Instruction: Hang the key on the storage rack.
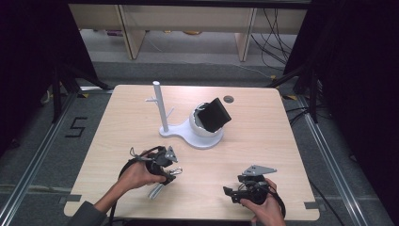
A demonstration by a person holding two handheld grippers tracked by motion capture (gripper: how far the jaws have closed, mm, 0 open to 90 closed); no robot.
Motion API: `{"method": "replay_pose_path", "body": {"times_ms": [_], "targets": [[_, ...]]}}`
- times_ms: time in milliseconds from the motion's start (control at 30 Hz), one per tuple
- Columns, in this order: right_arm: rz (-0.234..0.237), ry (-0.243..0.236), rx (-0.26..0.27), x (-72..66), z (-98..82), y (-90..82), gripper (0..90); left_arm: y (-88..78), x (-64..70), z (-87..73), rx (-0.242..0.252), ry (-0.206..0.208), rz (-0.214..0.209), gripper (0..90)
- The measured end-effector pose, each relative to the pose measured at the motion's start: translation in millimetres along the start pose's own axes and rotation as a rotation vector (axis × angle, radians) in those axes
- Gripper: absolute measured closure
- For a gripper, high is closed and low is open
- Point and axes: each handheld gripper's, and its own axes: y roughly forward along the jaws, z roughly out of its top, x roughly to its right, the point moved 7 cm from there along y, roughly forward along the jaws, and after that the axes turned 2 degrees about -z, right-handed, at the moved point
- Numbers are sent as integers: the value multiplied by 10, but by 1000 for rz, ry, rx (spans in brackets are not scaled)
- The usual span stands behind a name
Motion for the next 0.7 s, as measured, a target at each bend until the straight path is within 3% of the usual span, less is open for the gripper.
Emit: {"method": "replay_pose_path", "body": {"times_ms": [33, 133, 433, 467, 600, 700], "targets": [[8, 38, -9, -38, -9, -4, 246, 6, 7, 11, -23, 1, -1, 457], [9, -1, 0, -12, 2, 8, 248, 41, 15, 49, -63, 20, -20, 494], [35, 10, -10, -42, -1, 3, 251, 116, -46, 106, -172, 66, -31, 587], [34, 8, -12, -44, -3, 6, 252, 130, -30, 106, -169, 49, -40, 599], [32, 6, 5, -47, 10, 18, 252, 152, -48, 109, -202, 52, -46, 634], [41, -1, -11, -54, -2, 13, 252, 175, -64, 103, -218, 45, -55, 654]]}}
